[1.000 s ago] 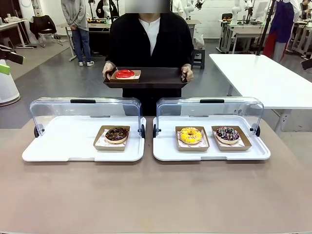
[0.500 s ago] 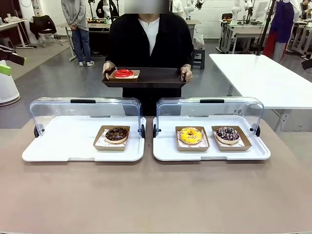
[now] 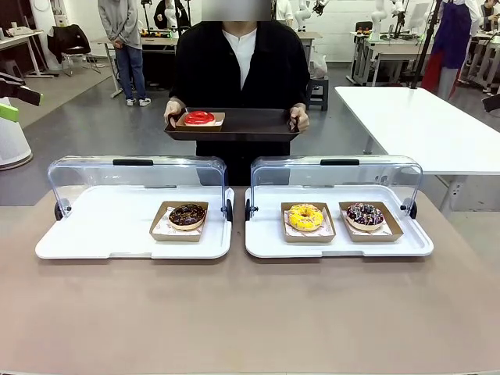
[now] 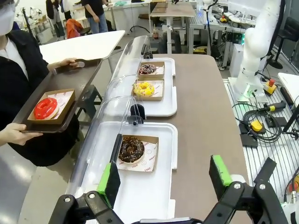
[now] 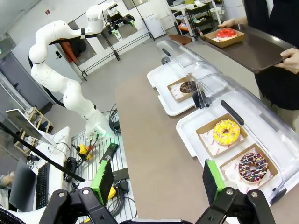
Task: Provide the desired donut to the person.
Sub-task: Pick up and lift the Paper togo box containing the Donut pointed at by the person.
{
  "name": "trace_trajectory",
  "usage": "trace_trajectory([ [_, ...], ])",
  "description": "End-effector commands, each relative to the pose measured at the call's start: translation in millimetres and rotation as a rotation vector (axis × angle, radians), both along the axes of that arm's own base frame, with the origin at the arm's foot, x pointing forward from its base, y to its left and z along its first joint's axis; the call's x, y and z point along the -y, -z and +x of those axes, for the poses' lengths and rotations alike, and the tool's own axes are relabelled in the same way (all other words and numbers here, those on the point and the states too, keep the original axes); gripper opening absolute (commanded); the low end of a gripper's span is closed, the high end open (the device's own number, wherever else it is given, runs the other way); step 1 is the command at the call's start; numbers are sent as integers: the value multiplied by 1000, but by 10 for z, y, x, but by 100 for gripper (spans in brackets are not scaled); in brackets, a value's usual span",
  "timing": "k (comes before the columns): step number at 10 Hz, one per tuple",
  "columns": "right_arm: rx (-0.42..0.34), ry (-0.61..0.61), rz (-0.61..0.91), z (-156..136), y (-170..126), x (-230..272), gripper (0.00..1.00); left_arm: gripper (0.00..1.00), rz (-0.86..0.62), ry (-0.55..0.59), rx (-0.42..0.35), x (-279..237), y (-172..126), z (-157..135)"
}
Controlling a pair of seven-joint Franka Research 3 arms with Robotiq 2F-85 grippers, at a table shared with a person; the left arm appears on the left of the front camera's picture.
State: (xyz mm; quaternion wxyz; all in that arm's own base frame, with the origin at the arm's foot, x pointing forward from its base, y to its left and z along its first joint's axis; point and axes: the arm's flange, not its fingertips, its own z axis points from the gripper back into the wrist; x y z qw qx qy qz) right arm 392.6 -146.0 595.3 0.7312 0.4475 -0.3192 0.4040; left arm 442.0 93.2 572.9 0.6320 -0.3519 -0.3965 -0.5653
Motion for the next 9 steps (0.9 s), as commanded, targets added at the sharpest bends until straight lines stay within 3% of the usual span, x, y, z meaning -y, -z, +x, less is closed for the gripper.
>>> trace_trajectory([
  [1,6,-3,9,10,0,-14,100,100,-6,-5,5,-11,-9,-14],
  [9,6,-3,9,10,0,-14,100,100,-6,-5,5,-11,-9,-14],
])
